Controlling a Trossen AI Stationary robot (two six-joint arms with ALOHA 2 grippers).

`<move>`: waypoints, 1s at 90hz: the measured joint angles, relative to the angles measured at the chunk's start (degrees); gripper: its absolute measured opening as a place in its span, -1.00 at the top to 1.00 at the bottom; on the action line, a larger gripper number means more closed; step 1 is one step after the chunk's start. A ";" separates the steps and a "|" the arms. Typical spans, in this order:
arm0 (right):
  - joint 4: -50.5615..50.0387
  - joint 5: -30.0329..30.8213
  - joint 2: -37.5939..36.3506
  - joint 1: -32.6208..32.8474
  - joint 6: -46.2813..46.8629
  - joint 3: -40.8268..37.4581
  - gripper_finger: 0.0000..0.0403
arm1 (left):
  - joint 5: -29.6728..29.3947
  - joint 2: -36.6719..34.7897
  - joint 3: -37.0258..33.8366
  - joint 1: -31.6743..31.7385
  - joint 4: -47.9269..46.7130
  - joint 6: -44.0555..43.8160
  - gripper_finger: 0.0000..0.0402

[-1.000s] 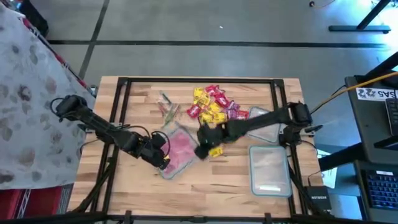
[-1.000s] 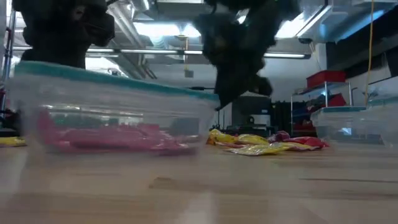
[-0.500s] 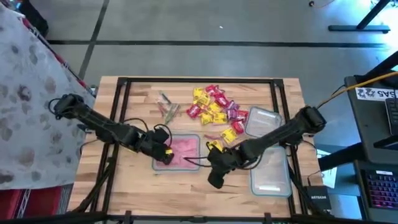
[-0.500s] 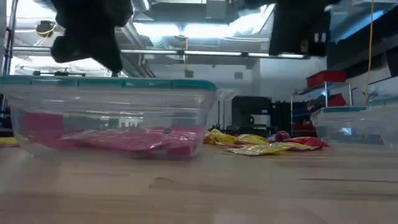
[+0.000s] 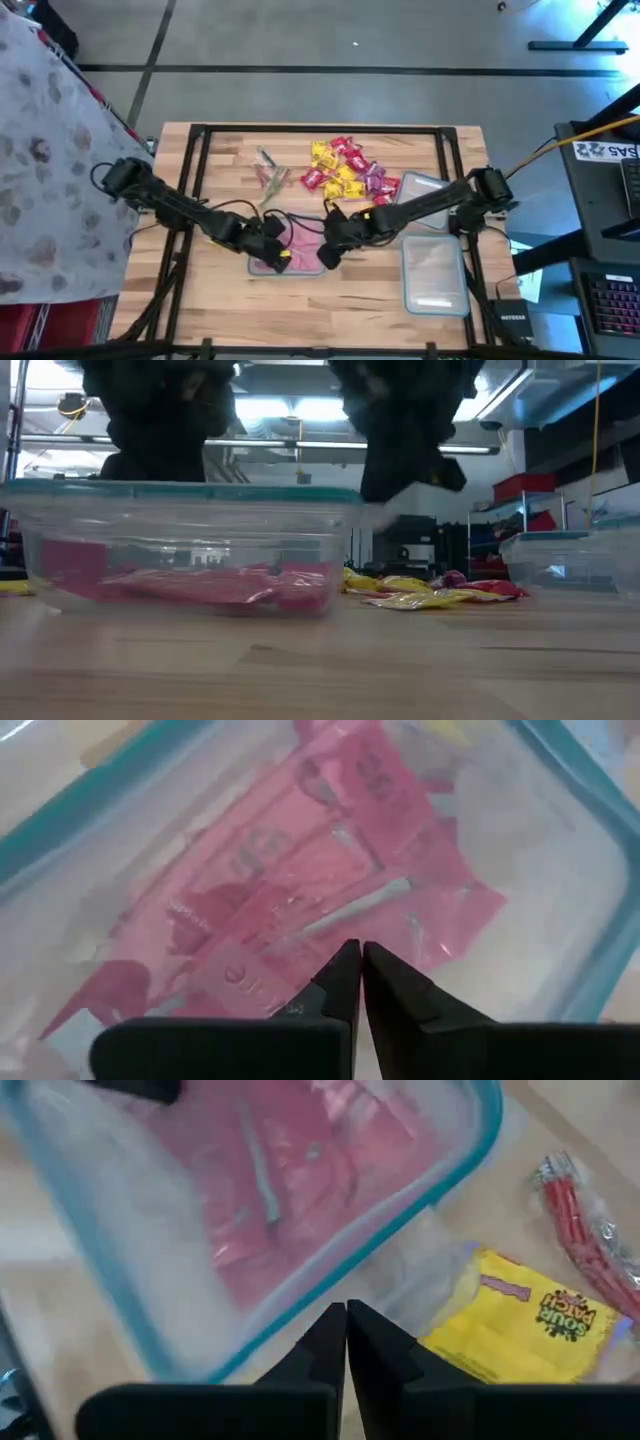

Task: Sort candy
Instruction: Close the rectangular transparent bin

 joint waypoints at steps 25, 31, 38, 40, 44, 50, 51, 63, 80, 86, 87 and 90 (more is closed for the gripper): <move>2.46 -1.69 5.11 -0.21 0.33 -0.18 1.00 | 0.45 3.43 0.20 0.02 3.15 0.84 1.00; 4.12 -1.63 5.30 -0.16 0.18 -0.32 1.00 | 0.83 3.47 0.20 0.16 3.69 1.64 1.00; 5.80 -1.87 5.39 -0.11 0.68 -0.42 1.00 | 1.35 3.49 -0.01 0.48 4.35 1.90 1.00; 5.84 -1.87 5.39 -0.11 0.71 -0.42 1.00 | 1.36 3.49 -0.27 0.60 4.93 1.92 1.00; 5.22 -1.93 5.01 -0.11 0.72 -0.40 1.00 | 1.83 3.49 -0.64 0.89 5.85 1.85 1.00; 2.90 -1.34 3.92 -0.13 0.79 -0.18 1.00 | 2.71 3.49 -1.15 1.08 6.95 1.64 1.00; 2.31 -1.10 3.63 -0.13 0.81 -0.09 1.00 | 2.75 3.49 -1.21 1.08 7.10 1.58 1.00; -4.45 1.75 -2.11 -0.24 1.29 0.24 1.00 | 3.70 1.99 -1.42 1.11 7.52 1.83 1.00; 0.33 5.05 -9.67 -0.68 3.32 0.28 1.00 | 3.53 -3.47 1.45 1.18 2.56 3.55 1.00; 2.42 5.33 -10.33 -1.16 2.52 0.31 1.00 | 2.24 -5.96 3.75 1.25 0.92 4.40 1.00; 2.77 5.28 -10.30 -1.29 2.35 0.31 1.00 | 2.08 -6.35 4.22 1.26 0.98 4.54 1.00; 3.60 4.85 -10.11 -1.80 2.03 0.22 1.00 | 1.62 -7.61 5.41 1.32 0.51 4.86 1.00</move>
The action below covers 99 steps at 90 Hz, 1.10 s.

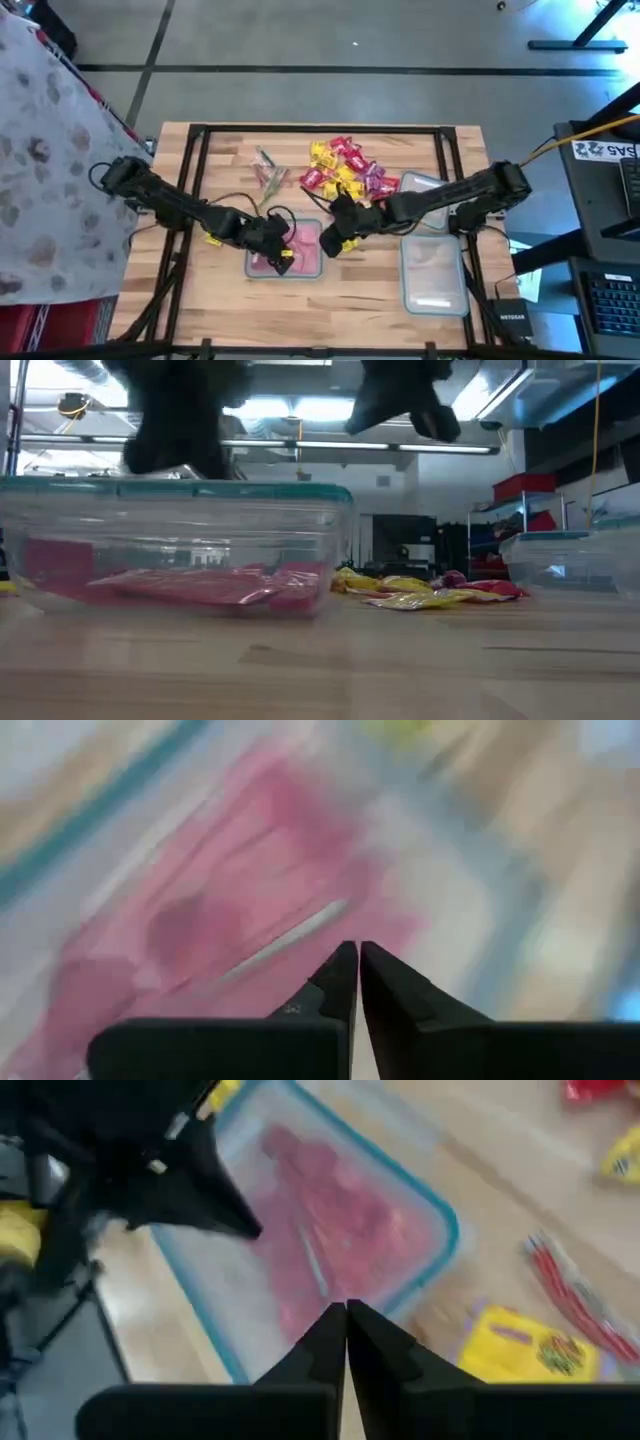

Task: Sort candy
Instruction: Close the rectangular transparent bin

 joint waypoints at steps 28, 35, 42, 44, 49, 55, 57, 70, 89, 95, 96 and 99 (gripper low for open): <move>4.81 -0.56 7.06 -7.01 -2.68 -0.13 1.00 | 5.76 0.22 -1.29 -0.89 -6.31 -9.97 1.00; 5.35 -2.79 9.24 -9.02 -3.07 -0.13 1.00 | 7.31 1.75 -3.02 -1.30 -6.30 -11.26 1.00; 5.77 -4.66 11.69 -10.03 -4.21 -0.13 1.00 | 7.43 2.88 -4.21 -1.82 -4.40 -11.99 1.00; 5.68 -5.33 12.21 -10.17 -4.34 -0.13 1.00 | 7.56 3.07 -4.50 -1.87 -4.15 -11.96 1.00; 5.55 -6.77 13.05 -10.08 -5.29 -0.13 1.00 | 8.52 3.98 -4.90 -1.60 -3.63 -11.48 1.00; 5.73 -10.06 13.65 -9.38 -6.72 -0.12 1.00 | 9.37 4.39 -5.12 -1.43 -3.80 -10.79 1.00; 5.79 -10.88 13.73 -8.93 -7.11 -0.11 1.00 | 9.82 4.40 -5.20 -1.43 -3.77 -10.61 1.00; 4.49 -15.80 13.39 -3.50 -7.22 -0.14 1.00 | 11.01 4.18 -5.32 -1.51 -4.55 -8.55 1.00; 1.23 -20.26 13.33 4.87 -4.48 -0.12 1.00 | 8.21 4.18 -5.33 0.81 -5.58 -5.26 1.00; -3.09 -20.35 12.81 6.62 -2.47 -0.17 1.00 | 7.57 3.73 -5.41 1.21 -5.22 -4.71 1.00; -3.63 -20.38 12.67 6.89 -2.42 -0.20 1.00 | 7.52 3.66 -5.45 1.27 -5.09 -4.62 1.00; -4.25 -20.54 12.19 7.66 -1.51 -0.24 1.00 | 7.54 3.42 -5.51 1.43 -4.45 -4.44 1.00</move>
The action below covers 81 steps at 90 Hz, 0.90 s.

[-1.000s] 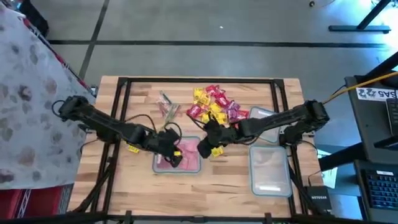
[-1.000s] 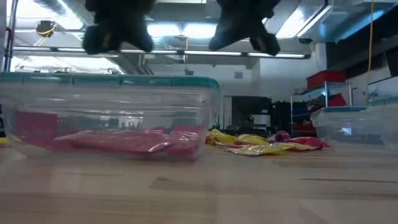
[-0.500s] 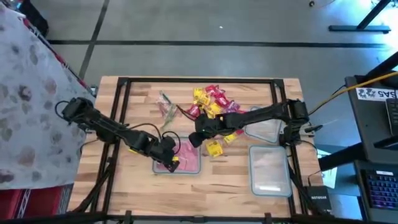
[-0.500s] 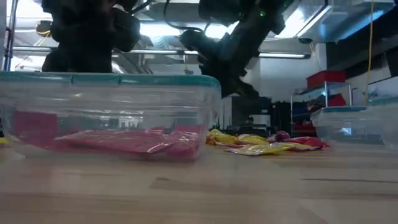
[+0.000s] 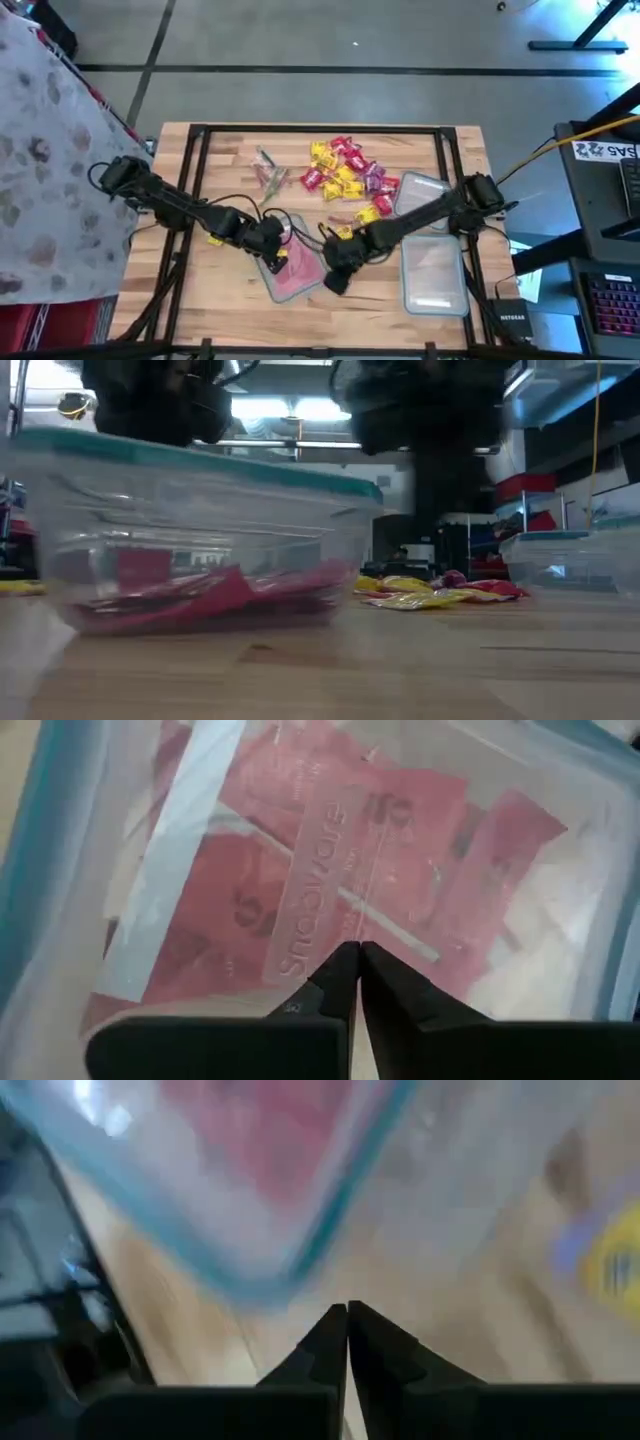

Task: Sort candy
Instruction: Close the rectangular transparent bin

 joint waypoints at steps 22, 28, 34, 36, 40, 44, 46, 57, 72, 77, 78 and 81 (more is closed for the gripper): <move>1.47 12.39 -7.01 0.96 3.77 1.66 1.00 | 0.27 -2.12 -0.24 -0.13 2.61 -1.28 1.00; 2.58 15.67 -7.72 -0.56 2.98 2.72 1.00 | 0.82 -2.19 -0.23 -0.29 3.32 -2.15 1.00; 4.39 16.85 -7.74 -2.68 0.80 3.00 1.00 | 0.83 -2.04 -0.22 -0.69 3.78 -2.21 1.00; 4.50 17.04 -7.37 -3.44 0.20 3.02 1.00 | 0.81 -1.88 -0.23 -0.77 3.83 -2.21 1.00; 4.47 17.43 -6.26 -4.97 -0.97 3.01 1.00 | 0.55 -1.52 -0.22 -0.91 4.05 -2.21 1.00; 4.25 17.38 -4.92 -6.39 -1.78 2.90 1.00 | 0.31 -1.01 -0.32 -1.14 4.57 -2.32 1.00; 4.02 17.11 -4.27 -7.08 -2.34 2.84 1.00 | 0.28 -0.74 -0.47 -1.27 4.95 -2.54 1.00; 4.97 13.09 -1.49 -10.00 -3.90 2.86 1.00 | -0.26 1.70 -2.18 -1.84 7.36 -4.12 1.00; 5.30 8.75 1.94 -11.04 -4.08 3.17 1.00 | -0.34 4.62 -3.86 -1.62 11.87 -5.23 1.00; 5.45 8.43 2.61 -10.93 -4.07 3.19 1.00 | -0.27 4.93 -4.52 -1.39 13.85 -5.26 1.00; 5.46 8.32 2.66 -10.85 -4.06 3.19 1.00 | -0.22 4.93 -4.60 -1.35 14.21 -5.24 1.00; 5.30 8.26 2.73 -10.65 -4.03 3.19 1.00 | -0.15 4.93 -4.96 -1.23 15.11 -5.23 1.00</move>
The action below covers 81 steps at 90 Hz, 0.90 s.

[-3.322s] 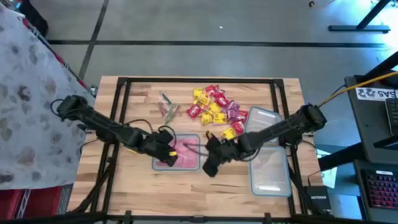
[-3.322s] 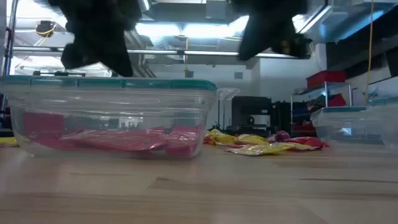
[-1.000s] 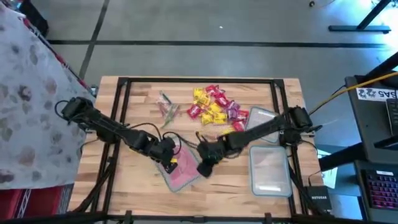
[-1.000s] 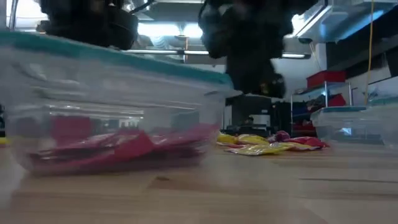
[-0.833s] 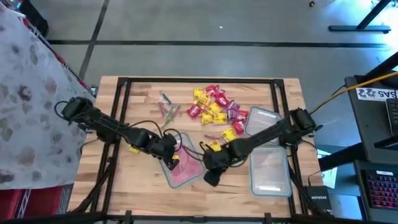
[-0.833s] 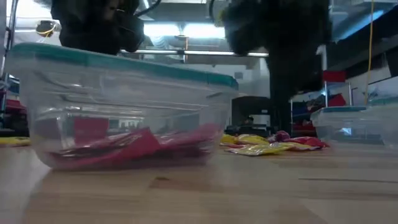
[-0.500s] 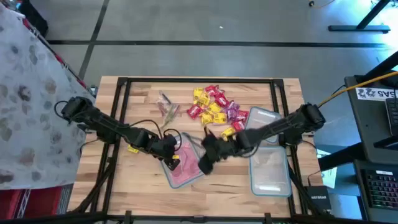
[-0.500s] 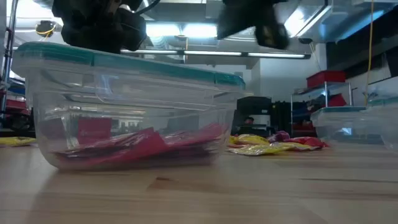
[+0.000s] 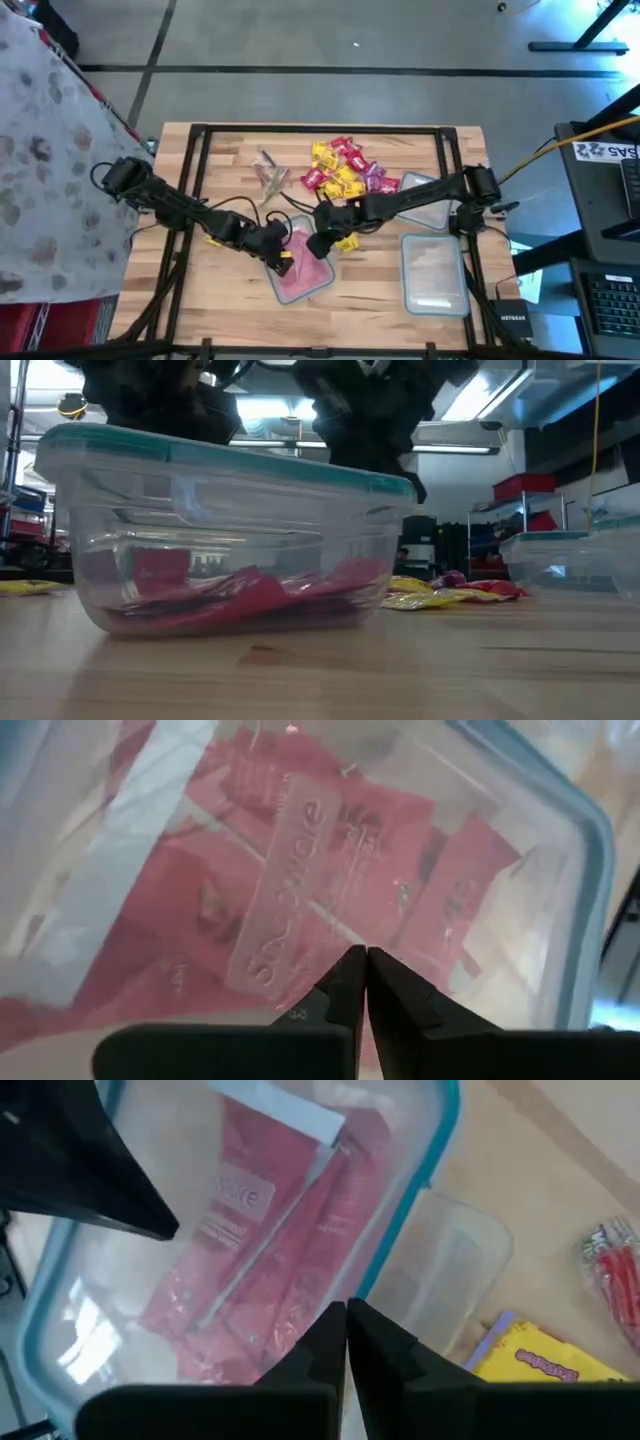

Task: Sort candy
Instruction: Close the rectangular transparent bin

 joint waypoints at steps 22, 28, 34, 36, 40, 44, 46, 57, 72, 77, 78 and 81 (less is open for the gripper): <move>-6.65 2.81 -3.46 0.95 0.52 -0.26 1.00 | 0.05 0.34 -0.06 0.26 1.85 2.11 1.00; -9.77 3.93 -4.97 0.97 0.97 -0.90 1.00 | -0.06 0.35 -0.06 0.24 1.85 2.11 1.00; -9.84 4.04 -6.29 0.97 1.51 -0.56 1.00 | -0.03 0.35 -0.06 0.24 1.87 2.11 1.00; -10.35 4.04 -6.72 0.95 1.51 -0.48 1.00 | 0.00 0.35 -0.06 0.24 1.87 2.15 1.00; -11.95 4.13 -7.44 0.98 1.43 -0.44 1.00 | -0.03 0.36 -0.06 0.26 1.87 2.23 1.00; -12.07 4.26 -7.41 1.51 0.90 -0.46 1.00 | 0.00 0.37 -0.06 0.27 1.89 2.24 1.00; -11.81 4.42 -7.27 1.70 0.66 -0.48 1.00 | 0.06 0.37 -0.06 0.27 1.89 2.24 1.00; -10.38 3.99 -6.11 2.27 0.76 -0.51 1.00 | 0.06 0.37 -0.06 0.29 1.91 2.31 1.00; -6.55 2.48 -2.90 2.83 1.53 -0.50 1.00 | -0.02 0.37 -0.06 0.29 2.08 2.39 1.00; -5.80 2.25 -2.36 3.06 1.53 -0.50 1.00 | -0.07 0.37 -0.06 0.29 2.17 2.40 1.00; -5.66 2.22 -2.17 3.09 1.56 -0.50 1.00 | -0.10 0.37 -0.06 0.29 2.19 2.41 1.00; -5.47 2.23 -1.78 3.14 1.71 -0.46 1.00 | -0.12 0.37 -0.06 0.29 2.20 2.41 1.00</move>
